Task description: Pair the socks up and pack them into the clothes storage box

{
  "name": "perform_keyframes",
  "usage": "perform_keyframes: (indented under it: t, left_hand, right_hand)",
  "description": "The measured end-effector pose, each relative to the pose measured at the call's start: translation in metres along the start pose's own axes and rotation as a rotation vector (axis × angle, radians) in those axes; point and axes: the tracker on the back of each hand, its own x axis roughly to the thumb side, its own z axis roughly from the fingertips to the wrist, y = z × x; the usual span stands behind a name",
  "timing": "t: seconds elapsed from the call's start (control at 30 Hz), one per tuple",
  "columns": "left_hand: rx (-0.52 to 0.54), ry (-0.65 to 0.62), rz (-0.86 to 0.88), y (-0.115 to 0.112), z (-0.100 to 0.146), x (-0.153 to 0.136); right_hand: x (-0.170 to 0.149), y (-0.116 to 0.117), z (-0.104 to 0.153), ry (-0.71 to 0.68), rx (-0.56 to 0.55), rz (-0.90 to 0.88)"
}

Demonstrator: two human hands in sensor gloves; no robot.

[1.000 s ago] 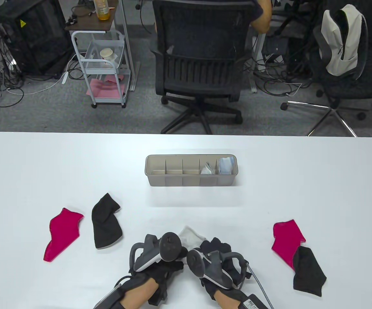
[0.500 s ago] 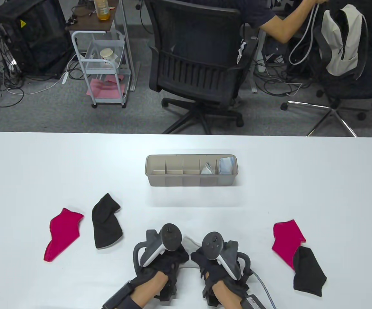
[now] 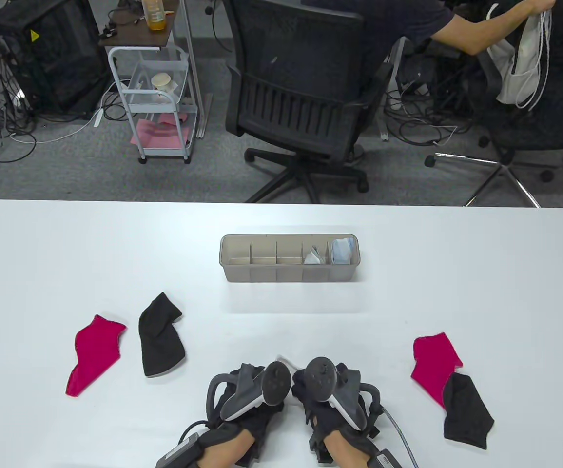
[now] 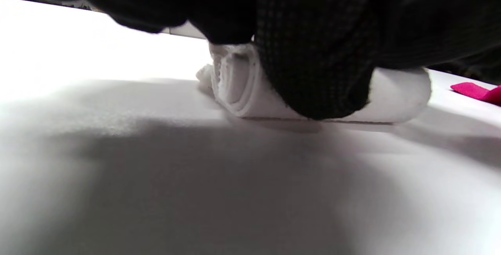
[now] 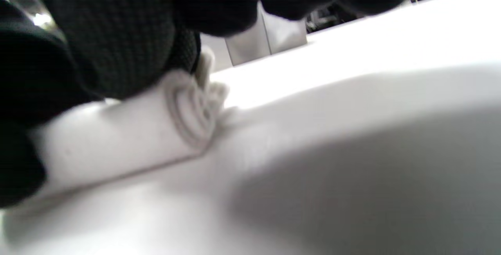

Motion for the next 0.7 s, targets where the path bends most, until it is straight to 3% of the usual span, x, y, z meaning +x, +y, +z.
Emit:
perform_keyframes:
  t: [0.17,0.3,0.37,0.43,0.53,0.7]
  left_hand:
    - [-0.042,0.011,0.113,0.001,-0.007,-0.012]
    - [-0.112,0.062,0.249,0.0,-0.013,-0.026]
    - [-0.196,0.111,0.321,0.0,-0.015,-0.032]
    - [-0.272,0.174,0.418,-0.003,-0.016,-0.038]
    - [-0.194,0.203,0.343,-0.004,-0.019,-0.035]
    - [-0.024,0.168,0.075,0.006,-0.013,-0.01]
  right_hand:
    - [0.01,0.004,0.01,-0.123,0.009,0.256]
    - [0.016,0.009,0.005,-0.147,0.001,0.29]
    - [0.012,0.009,0.001,-0.086,0.086,0.219]
    - [0.002,0.011,-0.004,0.02,0.256,0.054]
    - [-0.006,0.015,-0.009,0.115,0.223,-0.047]
    - [0.003,0.017,-0.009,0.116,0.131,0.064]
